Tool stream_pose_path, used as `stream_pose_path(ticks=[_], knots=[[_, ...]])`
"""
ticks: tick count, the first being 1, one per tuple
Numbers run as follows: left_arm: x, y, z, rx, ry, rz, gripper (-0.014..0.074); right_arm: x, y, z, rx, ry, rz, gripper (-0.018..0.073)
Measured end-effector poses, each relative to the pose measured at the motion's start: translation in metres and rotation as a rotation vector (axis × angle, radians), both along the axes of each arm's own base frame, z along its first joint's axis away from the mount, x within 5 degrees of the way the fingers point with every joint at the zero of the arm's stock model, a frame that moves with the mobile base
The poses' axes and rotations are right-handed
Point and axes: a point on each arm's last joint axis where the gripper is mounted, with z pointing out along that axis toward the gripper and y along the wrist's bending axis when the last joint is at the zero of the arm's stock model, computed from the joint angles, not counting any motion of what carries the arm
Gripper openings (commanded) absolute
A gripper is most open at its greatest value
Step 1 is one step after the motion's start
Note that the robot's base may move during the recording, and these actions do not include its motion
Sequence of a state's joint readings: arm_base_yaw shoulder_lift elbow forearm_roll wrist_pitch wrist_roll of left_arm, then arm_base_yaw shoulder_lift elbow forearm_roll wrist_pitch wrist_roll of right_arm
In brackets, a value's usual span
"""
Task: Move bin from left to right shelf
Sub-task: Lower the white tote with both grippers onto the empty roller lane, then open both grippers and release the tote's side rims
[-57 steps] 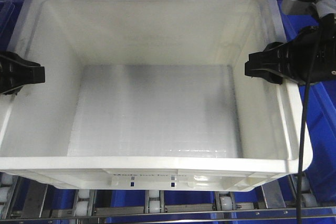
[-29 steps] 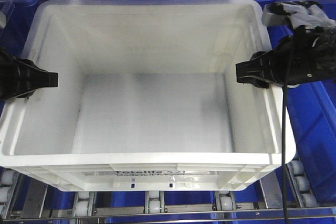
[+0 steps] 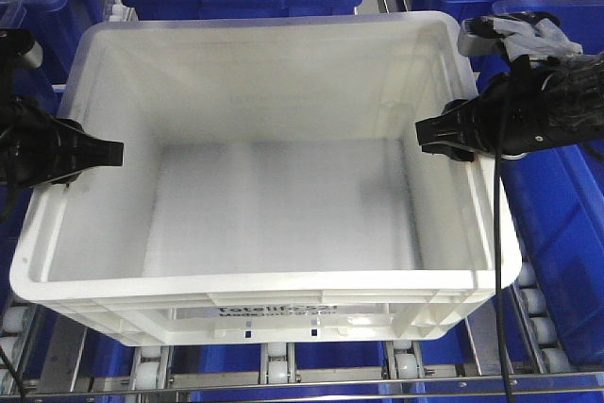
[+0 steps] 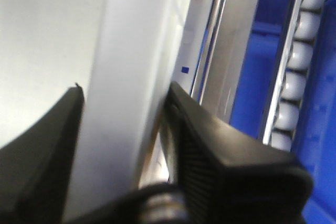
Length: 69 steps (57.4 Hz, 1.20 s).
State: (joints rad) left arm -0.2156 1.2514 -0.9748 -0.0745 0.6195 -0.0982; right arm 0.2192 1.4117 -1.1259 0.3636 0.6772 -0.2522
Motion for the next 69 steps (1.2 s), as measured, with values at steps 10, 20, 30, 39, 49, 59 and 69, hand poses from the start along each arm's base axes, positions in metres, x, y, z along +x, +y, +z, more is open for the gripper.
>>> stream_pose_path(ticks=[10,20,30,39,49,59,69], knots=[[0.001,0.000,-0.001,-0.004,-0.002,0.001,-0.0006,0.002,0.000,0.000,-0.003,-0.010,-0.003,-0.0004],[0.001,0.000,0.000,-0.004,-0.003,0.002,-0.0006,0.003,0.000,0.000,-0.003,-0.020,-0.005,-0.0004],[0.001,0.000,0.000,-0.006,-0.004,0.003,0.0001,0.003,0.000,0.000,-0.004,-0.030,-0.006,0.0004],[0.001,0.000,0.000,-0.006,-0.005,0.004,0.0048,0.003,0.000,0.000,-0.004,-0.030,-0.006,0.0070],[0.001,0.000,0.000,-0.007,-0.008,0.004,0.0153,0.003,0.000,0.000,-0.004,-0.030,-0.006,0.0251],[0.003,-0.001,0.001,-0.010,-0.030,-0.001,0.0283,0.004,-0.001,0.001,-0.004,-0.044,-0.011,0.0487],[0.007,-0.004,0.009,-0.029,-0.109,-0.006,0.0380,0.008,-0.001,0.008,0.021,-0.103,-0.034,0.0625]])
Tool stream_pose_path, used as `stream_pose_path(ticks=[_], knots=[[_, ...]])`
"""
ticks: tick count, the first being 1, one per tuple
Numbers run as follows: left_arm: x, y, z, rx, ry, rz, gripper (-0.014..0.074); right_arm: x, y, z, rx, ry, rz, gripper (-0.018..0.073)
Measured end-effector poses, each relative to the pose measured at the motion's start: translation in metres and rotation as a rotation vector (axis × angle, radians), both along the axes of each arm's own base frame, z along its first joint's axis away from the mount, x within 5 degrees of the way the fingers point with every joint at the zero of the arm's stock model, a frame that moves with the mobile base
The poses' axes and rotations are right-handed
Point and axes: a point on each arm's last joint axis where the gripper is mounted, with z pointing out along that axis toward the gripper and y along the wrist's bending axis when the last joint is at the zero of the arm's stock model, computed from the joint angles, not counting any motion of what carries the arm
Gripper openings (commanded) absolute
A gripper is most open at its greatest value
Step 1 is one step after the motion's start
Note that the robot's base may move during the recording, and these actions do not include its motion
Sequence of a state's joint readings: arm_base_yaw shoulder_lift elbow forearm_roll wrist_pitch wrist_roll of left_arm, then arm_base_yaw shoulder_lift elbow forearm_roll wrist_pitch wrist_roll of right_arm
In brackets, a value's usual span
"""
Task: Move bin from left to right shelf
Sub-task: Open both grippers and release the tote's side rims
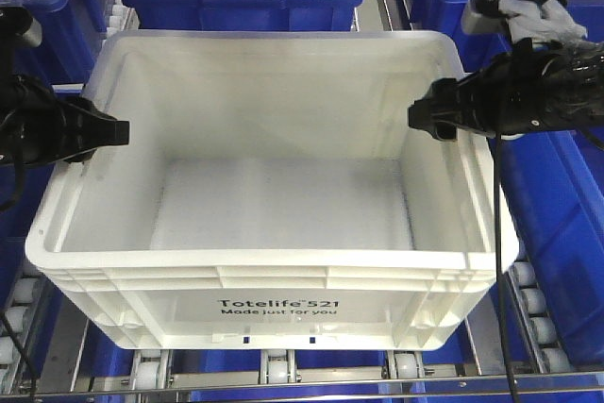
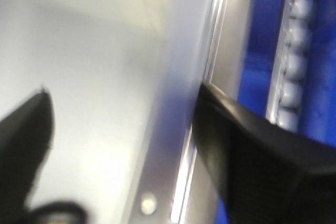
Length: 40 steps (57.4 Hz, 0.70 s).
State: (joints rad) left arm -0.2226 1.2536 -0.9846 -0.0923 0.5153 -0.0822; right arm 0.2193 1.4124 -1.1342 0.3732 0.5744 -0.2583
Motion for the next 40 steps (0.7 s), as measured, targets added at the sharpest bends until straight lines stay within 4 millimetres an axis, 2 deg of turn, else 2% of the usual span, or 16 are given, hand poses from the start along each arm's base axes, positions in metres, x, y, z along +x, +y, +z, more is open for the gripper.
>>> stream_pose_path(ticks=[22,40], knots=[[-0.001,0.000,0.005,-0.005,-0.029,-0.001,0.0391,-0.003,-0.004,0.008,-0.043,-0.054,0.004,0.0606],[-0.008,0.002,0.013,-0.012,-0.059,-0.002,0.0391,-0.018,-0.007,0.029,-0.031,-0.122,0.002,0.0585]])
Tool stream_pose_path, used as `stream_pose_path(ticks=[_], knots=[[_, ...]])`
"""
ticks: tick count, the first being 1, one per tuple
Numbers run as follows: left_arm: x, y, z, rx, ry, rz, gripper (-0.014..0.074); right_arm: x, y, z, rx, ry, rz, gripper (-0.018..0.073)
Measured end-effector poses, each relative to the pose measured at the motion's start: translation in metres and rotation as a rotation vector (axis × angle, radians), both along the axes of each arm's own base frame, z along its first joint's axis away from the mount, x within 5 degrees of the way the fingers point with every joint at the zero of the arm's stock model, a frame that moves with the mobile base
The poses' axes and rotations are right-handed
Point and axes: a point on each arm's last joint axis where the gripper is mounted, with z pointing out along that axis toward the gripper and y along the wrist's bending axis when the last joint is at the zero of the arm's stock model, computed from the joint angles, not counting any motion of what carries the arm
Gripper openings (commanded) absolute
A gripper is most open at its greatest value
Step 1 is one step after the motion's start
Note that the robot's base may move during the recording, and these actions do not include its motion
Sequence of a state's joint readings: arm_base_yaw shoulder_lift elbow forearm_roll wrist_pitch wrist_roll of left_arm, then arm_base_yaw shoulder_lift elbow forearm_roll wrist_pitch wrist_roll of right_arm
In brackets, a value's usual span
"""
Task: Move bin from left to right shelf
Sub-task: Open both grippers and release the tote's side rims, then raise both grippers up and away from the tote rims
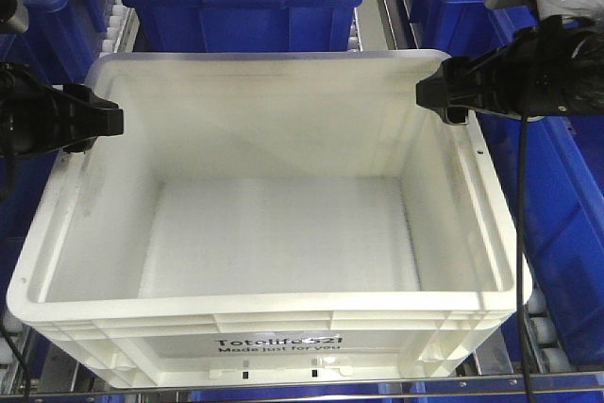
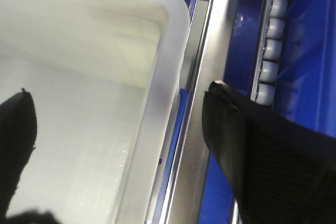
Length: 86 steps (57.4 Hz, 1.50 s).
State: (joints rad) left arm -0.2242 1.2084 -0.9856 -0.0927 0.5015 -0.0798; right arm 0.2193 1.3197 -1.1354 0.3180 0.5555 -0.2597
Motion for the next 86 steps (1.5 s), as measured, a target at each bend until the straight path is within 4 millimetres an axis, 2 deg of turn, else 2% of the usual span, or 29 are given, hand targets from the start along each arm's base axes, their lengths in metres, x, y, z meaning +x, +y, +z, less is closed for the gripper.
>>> stream_pose_path(ticks=[12,19,30,43,54,59,65,70,86], knots=[[-0.012,0.002,0.011,-0.007,-0.029,-0.002,0.0391,-0.013,-0.003,0.011,0.011,-0.044,-0.001,0.0585],[-0.020,0.005,0.014,0.000,-0.059,-0.011,0.0391,-0.024,-0.007,0.001,0.017,-0.069,-0.022,0.0585],[-0.051,0.012,-0.013,0.004,-0.114,-0.011,0.0391,-0.051,-0.018,-0.018,0.033,-0.176,-0.082,0.0585],[-0.106,0.026,-0.046,-0.021,-0.257,0.006,0.0391,-0.100,-0.034,-0.045,-0.013,-0.324,-0.102,0.0585],[-0.154,0.037,-0.068,-0.047,-0.379,0.008,0.0387,-0.158,-0.050,-0.078,-0.020,-0.463,-0.125,0.0585],[-0.170,0.041,-0.065,-0.066,-0.476,0.009,0.0379,-0.178,-0.056,-0.089,-0.006,-0.540,-0.140,0.0585],[-0.184,0.044,-0.058,-0.050,-0.578,-0.002,0.0367,-0.195,-0.061,-0.087,0.003,-0.667,-0.154,0.0585],[-0.191,0.046,-0.055,-0.037,-0.625,-0.008,0.0357,-0.202,-0.062,-0.087,0.005,-0.708,-0.156,0.0585],[-0.191,0.046,-0.053,-0.033,-0.650,-0.008,0.0354,-0.202,-0.063,-0.089,0.001,-0.712,-0.158,0.0585]])
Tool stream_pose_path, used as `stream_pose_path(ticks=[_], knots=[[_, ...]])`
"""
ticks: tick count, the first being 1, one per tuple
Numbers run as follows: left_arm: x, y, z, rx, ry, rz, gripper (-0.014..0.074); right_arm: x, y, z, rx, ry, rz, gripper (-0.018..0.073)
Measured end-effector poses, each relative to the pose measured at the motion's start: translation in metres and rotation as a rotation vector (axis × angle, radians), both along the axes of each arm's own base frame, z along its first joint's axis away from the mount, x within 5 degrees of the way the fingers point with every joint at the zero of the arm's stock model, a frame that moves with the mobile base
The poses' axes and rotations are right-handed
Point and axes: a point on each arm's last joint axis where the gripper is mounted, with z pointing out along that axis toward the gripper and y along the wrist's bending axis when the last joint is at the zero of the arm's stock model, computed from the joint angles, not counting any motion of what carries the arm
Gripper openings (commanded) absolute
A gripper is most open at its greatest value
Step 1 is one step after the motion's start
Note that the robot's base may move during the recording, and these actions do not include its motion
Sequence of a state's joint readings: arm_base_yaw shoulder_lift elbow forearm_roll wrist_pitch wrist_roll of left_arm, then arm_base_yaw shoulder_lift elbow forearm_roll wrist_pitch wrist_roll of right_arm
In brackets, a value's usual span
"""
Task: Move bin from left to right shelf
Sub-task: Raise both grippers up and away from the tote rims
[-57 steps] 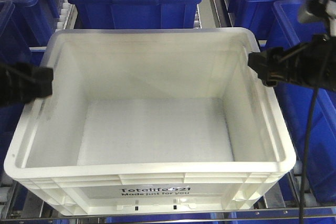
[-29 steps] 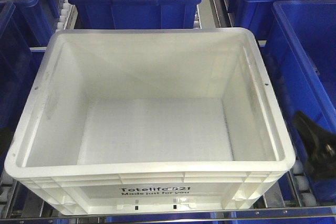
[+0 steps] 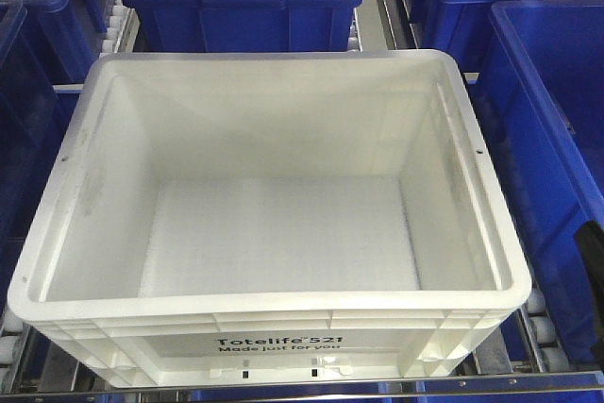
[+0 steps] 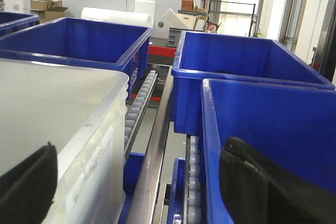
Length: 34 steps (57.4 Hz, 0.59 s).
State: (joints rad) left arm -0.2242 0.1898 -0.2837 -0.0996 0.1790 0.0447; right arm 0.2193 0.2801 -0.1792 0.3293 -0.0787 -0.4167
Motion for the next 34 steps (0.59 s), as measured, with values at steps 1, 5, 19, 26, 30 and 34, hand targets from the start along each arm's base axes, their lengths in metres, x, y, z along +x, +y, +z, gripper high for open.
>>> stream_pose_path(ticks=[1,5,19,26,30,34], knots=[[0.0000,0.0000,0.0000,0.000,0.000,0.000,0.0354,0.0000,0.0000,0.0000,0.000,0.000,0.000,0.0585],[-0.0001,0.0000,0.0001,0.000,-0.001,0.000,0.0354,0.0000,0.0000,0.0000,0.000,0.000,0.000,0.0585],[-0.0001,0.0000,0.0000,0.000,0.000,0.000,0.0322,0.0000,0.0000,0.0000,0.000,0.000,0.000,0.0560],[-0.0001,0.0000,0.0000,0.001,0.000,0.000,0.0133,0.0000,0.0000,0.0000,-0.005,-0.001,0.000,0.0375],[-0.0001,0.0000,0.0000,0.001,0.000,0.000,-0.0008,0.0000,0.0000,0.0000,-0.013,-0.003,-0.001,0.0203],[-0.0001,0.0000,0.0000,0.001,0.000,0.000,-0.0008,0.0000,0.0000,0.0000,-0.018,-0.003,-0.001,0.0004]])
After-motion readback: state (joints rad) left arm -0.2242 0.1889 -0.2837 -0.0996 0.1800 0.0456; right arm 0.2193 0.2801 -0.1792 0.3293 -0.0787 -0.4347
